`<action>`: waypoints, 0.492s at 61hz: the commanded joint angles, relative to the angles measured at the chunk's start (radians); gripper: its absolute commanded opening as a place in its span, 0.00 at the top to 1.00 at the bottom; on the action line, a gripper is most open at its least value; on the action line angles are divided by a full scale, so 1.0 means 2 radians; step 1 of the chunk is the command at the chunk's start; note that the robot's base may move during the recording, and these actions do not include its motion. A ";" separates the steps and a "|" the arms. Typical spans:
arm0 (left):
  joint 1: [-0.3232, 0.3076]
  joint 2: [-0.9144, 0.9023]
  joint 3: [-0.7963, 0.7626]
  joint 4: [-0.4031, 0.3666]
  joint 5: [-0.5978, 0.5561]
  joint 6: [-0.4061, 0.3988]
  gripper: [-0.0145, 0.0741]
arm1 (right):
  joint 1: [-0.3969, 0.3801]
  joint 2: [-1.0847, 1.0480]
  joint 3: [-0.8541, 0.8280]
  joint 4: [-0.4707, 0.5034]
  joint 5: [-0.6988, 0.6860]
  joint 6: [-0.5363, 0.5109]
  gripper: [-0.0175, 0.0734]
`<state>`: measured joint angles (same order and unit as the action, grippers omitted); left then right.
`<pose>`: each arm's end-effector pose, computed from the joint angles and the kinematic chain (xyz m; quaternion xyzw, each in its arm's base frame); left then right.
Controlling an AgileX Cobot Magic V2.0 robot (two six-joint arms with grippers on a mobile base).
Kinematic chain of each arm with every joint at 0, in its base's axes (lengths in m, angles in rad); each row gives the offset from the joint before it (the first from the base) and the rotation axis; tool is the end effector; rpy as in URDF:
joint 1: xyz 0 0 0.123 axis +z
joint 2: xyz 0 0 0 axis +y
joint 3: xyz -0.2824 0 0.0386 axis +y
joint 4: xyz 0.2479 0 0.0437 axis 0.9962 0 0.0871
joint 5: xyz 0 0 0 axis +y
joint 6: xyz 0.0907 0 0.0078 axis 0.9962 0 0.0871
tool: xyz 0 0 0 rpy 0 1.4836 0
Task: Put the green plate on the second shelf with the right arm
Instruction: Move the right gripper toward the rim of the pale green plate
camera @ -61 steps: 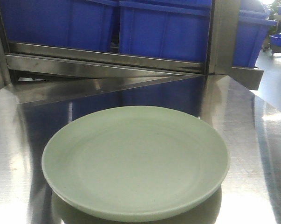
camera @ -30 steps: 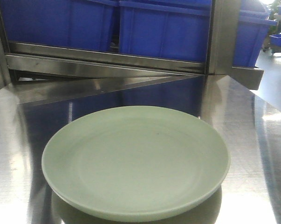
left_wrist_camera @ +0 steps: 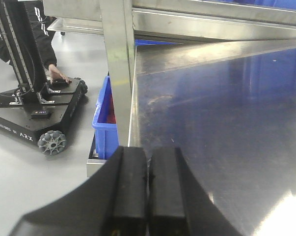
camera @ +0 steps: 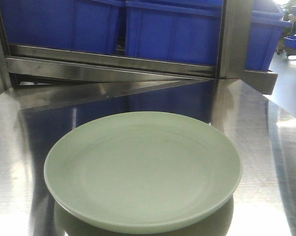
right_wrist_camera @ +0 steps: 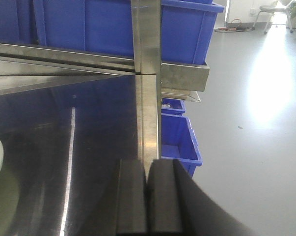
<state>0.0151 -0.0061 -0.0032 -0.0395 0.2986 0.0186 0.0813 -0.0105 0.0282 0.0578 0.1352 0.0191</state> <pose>0.0540 -0.0002 0.1875 -0.0096 0.7747 -0.0058 0.6322 0.0564 0.0053 0.1919 -0.0045 0.7299 0.0567 0.6812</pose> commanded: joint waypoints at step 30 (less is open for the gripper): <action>0.000 -0.011 0.020 -0.001 -0.040 0.001 0.70 | 0.000 0.031 -0.013 0.003 -0.103 0.003 0.75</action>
<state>0.0151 -0.0061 -0.0032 -0.0395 0.2986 0.0186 0.0813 -0.0038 0.0282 0.0578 0.0465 0.0191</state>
